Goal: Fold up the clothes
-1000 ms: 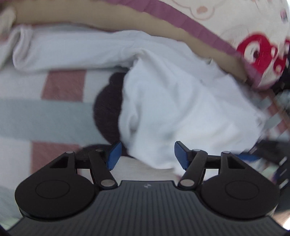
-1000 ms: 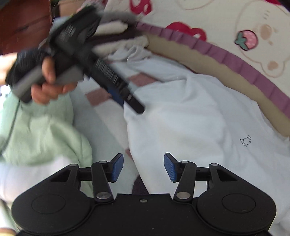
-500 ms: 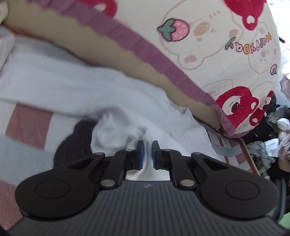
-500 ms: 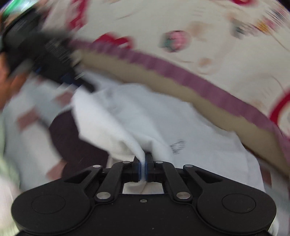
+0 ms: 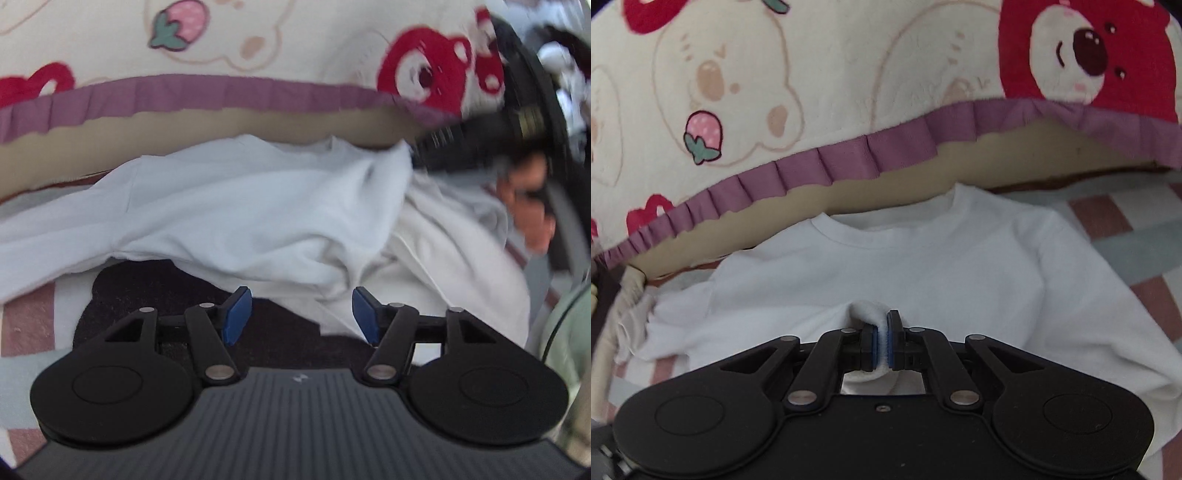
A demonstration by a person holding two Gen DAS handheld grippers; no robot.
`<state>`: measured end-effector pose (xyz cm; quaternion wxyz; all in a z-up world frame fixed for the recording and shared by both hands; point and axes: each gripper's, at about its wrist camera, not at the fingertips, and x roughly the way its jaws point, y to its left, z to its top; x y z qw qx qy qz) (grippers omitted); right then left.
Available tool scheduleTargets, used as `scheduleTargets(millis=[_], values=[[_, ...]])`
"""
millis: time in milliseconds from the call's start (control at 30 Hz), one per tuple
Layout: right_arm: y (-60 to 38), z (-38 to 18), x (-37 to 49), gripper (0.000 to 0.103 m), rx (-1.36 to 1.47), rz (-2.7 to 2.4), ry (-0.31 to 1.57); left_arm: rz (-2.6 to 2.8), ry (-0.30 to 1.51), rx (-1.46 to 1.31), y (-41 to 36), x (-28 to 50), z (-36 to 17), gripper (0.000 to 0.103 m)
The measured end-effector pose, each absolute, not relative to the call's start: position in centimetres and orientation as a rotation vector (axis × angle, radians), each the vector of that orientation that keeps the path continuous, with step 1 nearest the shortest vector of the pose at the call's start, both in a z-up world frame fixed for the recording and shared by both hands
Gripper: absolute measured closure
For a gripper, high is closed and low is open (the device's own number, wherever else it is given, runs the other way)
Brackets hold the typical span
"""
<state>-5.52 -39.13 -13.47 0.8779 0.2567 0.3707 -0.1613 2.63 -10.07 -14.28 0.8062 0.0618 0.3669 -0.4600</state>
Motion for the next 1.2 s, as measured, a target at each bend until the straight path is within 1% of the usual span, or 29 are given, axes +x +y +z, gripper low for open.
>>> scheduleTargets(millis=[67,167,200,233,267,367,433,467,500,567,600,667,733,767,800,867,900,967,1033,1067,1100,1167,1200], values=[[-39.1,-12.9,-5.3,0.096,0.528,-0.354,0.801,-0.981,0.777,0.192,-10.8,1.9,-14.6,0.038],[-39.6,-13.0,-6.3,0.086,0.553,-0.351,0.792,-0.976,0.765,0.281,-12.0,0.7,-15.1,0.038],[-39.7,-13.3,-7.0,0.075,0.567,-0.354,0.788,-0.974,0.76,0.311,-12.4,0.3,-15.3,0.036],[-39.7,-13.6,-8.4,0.068,0.592,-0.359,0.781,-0.94,0.757,0.33,-13.1,0.6,-15.3,0.032],[-39.8,-13.8,-9.8,0.058,0.618,-0.365,0.773,-0.897,0.758,0.34,-14.0,1.2,-15.4,0.025],[-39.8,-14.8,-16.4,0.055,0.745,-0.34,0.61,-0.844,0.759,0.343,-16.2,3.3,-15.2,0.024],[-40.2,-16.5,-18.1,0.052,0.804,-0.272,0.583,-0.821,0.765,0.344,-17.7,4.7,-15.0,0.026],[-40.4,-17.2,-17.8,0.052,0.813,-0.227,0.601,-0.823,0.776,0.347,-18.4,5.3,-15.0,0.031],[-40.2,-17.5,-17.3,0.052,0.806,-0.193,0.61,-0.83,0.788,0.352,-19.1,5.9,-14.9,0.04],[-39.3,-16.9,-16.2,0.052,0.767,-0.116,0.568,-0.816,0.798,0.369,-20.4,7.1,-14.9,0.047],[-38.5,-16.4,-15.8,0.052,0.739,-0.078,0.55,-0.807,0.802,0.378,-21.1,7.7,-14.9,0.058],[-37.0,-15.2,-15.6,0.052,0.654,-0.022,0.492,-0.754,0.83,0.313,-21.7,9.0,-15.1,0.073],[-35.5,-14.5,-16.1,0.052,0.539,-0.021,0.472,-0.695,0.86,0.237,-22.3,10.4,-15.4,0.079],[-34.8,-14.5,-16.1,0.052,0.504,-0.012,0.483,-0.67,0.846,0.232,-22.4,10.5,-15.6,0.083],[-34.1,-14.5,-16.2,0.052,0.471,-0.002,0.494,-0.647,0.822,0.237,-22.5,10.3,-15.7,0.084],[-32.7,-14.4,-16.3,0.052,0.407,0.006,0.533,-0.59,0.795,0.214,-22.2,9.2,-15.6,0.083],[-31.9,-14.1,-16.4,0.052,0.377,0.003,0.56,-0.565,0.799,0.185,-21.8,8.5,-15.5,0.081],[-30.9,-13.5,-16.7,0.053,0.319,-0.02,0.611,-0.513,0.812,0.11,-20.8,6.9,-15.0,0.079],[-30.3,-12.8,-17.2,0.051,0.266,-0.064,0.656,-0.471,0.818,0.033,-19.4,5.1,-14.4,0.068],[-30.6,-12.9,-17.5,0.048,0.278,-0.066,0.65,-0.455,0.832,0.005,-18.7,4.0,-14.1,0.058],[-31.3,-13.4,-17.8,0.048,0.308,-0.084,0.661,-0.461,0.85,0.019,-18.5,3.0,-13.7,0.053],[-33.3,-14.5,-17.5,0.048,0.387,-0.16,0.775,-0.488,0.871,0.1,-18.5,1.1,-12.9,0.053],[-34.5,-14.6,-17.6,0.048,0.433,-0.184,0.776,-0.511,0.856,0.174,-18.8,0.3,-12.4,0.053]])
